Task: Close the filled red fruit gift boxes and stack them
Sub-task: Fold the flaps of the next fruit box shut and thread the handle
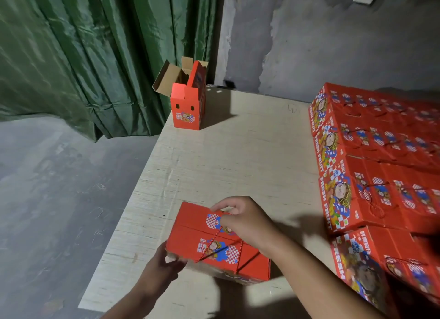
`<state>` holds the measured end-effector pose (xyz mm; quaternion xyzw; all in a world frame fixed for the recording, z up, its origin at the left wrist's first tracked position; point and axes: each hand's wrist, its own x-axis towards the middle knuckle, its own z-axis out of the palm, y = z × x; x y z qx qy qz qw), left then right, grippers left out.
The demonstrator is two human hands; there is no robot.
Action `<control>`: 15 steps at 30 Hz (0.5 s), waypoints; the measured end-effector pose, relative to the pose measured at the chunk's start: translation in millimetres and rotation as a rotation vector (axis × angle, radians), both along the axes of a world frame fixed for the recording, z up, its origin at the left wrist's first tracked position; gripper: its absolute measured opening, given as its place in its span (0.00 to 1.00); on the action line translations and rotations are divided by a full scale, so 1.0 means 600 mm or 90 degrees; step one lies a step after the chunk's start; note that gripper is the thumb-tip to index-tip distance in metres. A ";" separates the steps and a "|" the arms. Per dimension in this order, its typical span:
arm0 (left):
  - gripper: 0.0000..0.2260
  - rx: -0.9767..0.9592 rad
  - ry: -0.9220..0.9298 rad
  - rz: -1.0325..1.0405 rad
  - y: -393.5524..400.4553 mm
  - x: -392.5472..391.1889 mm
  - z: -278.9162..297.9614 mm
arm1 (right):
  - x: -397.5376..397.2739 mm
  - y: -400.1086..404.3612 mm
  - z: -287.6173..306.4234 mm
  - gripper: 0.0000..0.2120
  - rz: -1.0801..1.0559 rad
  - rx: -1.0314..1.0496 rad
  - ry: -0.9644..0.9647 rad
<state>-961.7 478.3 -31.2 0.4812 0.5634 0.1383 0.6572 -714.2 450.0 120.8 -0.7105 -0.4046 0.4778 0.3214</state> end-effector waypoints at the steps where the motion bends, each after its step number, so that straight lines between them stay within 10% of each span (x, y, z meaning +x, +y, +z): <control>1: 0.27 0.006 -0.022 -0.011 0.009 0.018 0.006 | 0.005 -0.003 0.002 0.15 -0.032 0.010 0.011; 8: 0.36 -0.029 -0.150 -0.234 -0.004 0.170 0.041 | 0.081 -0.041 0.027 0.13 -0.205 0.073 0.031; 15: 0.51 0.212 -0.134 -0.506 -0.066 0.258 0.056 | 0.140 -0.097 0.012 0.13 -0.319 0.105 0.026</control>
